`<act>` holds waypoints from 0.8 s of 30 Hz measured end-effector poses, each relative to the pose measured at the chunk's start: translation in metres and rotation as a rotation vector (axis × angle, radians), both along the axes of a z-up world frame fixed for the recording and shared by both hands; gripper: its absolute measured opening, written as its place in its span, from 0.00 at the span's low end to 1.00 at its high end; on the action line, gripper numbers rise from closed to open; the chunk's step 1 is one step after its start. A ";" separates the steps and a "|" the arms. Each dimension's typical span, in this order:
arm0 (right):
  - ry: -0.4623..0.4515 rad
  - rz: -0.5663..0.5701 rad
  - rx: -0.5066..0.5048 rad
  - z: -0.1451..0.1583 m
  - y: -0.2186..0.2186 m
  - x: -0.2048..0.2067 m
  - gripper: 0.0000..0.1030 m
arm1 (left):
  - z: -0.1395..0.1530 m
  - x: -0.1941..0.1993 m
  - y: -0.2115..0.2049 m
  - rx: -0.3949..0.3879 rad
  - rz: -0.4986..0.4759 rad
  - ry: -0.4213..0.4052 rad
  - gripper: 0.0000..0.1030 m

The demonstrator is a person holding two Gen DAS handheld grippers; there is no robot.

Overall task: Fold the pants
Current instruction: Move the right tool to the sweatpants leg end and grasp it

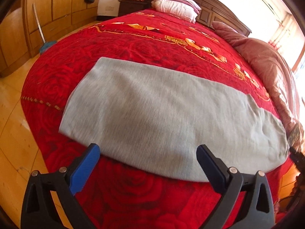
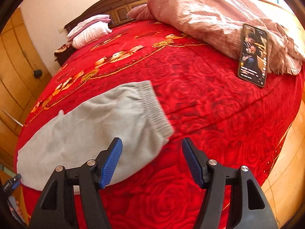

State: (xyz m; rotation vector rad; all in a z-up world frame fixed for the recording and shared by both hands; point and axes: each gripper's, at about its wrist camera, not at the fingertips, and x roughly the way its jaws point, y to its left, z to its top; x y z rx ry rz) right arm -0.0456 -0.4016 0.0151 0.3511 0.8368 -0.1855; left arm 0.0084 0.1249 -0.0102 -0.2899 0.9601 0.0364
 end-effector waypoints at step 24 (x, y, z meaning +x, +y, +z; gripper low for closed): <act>-0.131 0.028 0.384 -0.040 -0.033 0.003 0.25 | 0.011 0.005 -0.052 0.103 -0.039 0.004 1.00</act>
